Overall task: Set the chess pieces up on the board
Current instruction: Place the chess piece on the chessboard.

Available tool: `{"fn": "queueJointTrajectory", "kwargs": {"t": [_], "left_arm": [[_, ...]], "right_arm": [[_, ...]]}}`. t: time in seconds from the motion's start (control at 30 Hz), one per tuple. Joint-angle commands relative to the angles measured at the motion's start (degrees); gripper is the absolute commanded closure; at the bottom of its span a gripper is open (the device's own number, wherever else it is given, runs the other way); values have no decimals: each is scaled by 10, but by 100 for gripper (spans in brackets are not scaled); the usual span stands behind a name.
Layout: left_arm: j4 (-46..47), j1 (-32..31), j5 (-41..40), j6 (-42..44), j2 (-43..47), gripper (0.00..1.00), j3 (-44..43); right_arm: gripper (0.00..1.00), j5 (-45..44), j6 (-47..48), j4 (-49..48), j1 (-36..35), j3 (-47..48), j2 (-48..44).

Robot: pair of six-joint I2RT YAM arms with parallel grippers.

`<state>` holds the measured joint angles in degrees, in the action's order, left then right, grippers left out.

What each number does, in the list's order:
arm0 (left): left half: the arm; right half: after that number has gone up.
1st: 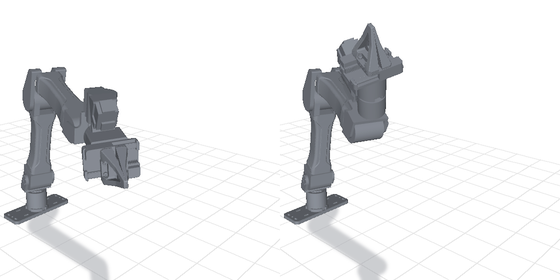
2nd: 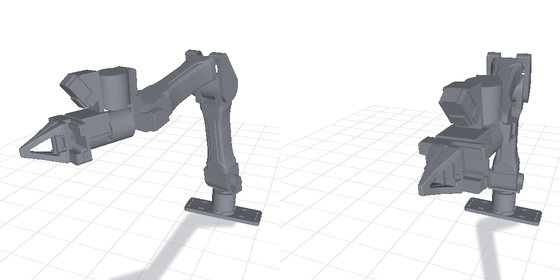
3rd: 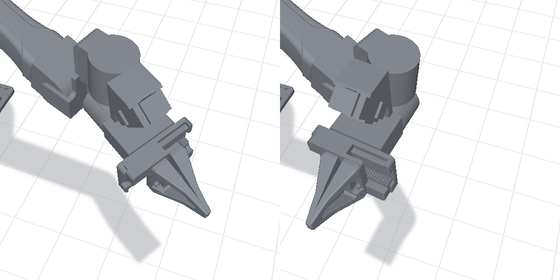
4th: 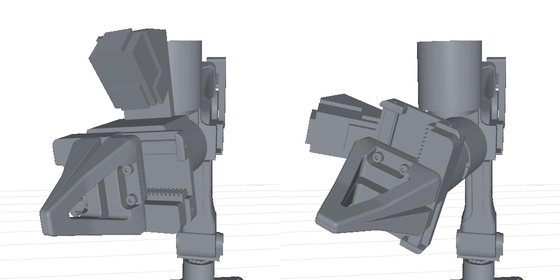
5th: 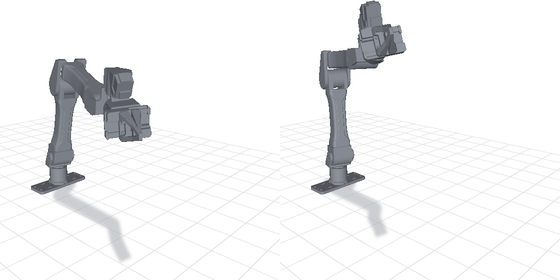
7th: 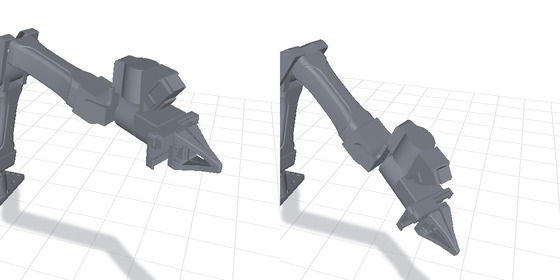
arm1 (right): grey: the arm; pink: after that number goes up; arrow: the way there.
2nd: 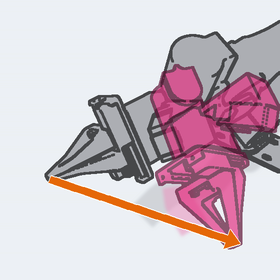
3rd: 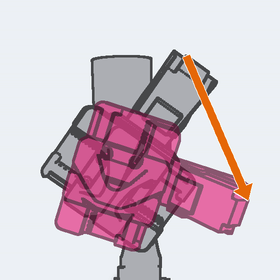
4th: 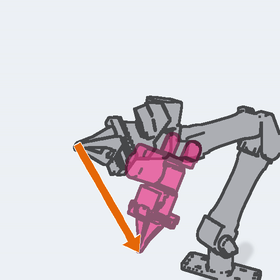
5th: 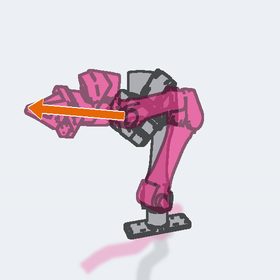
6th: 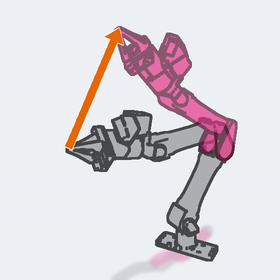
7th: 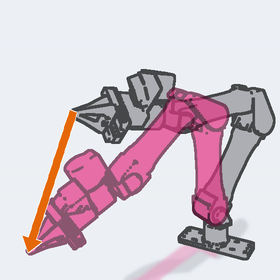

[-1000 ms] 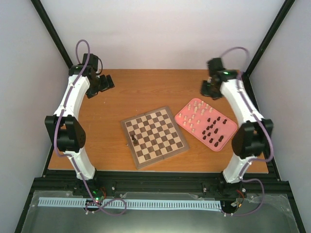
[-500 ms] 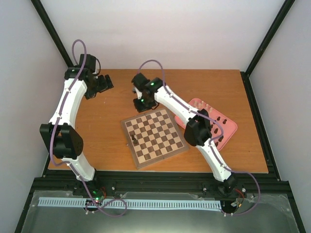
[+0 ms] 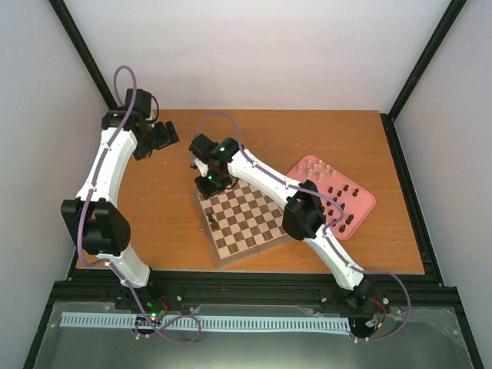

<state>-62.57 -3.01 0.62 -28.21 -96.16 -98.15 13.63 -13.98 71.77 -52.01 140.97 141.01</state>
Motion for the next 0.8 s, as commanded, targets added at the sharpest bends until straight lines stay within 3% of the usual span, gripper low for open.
{"fn": "queueJointTrajectory", "kwargs": {"t": [0.0, 0.77], "left_arm": [[8, -2, -1, -3, 17, 0, -8], [5, -2, -6, -2, 4, 0, -14]], "right_arm": [[97, -13, 4, 31, -8, 16, 13], [97, -30, 26, 45, -28, 47, 52]]}}
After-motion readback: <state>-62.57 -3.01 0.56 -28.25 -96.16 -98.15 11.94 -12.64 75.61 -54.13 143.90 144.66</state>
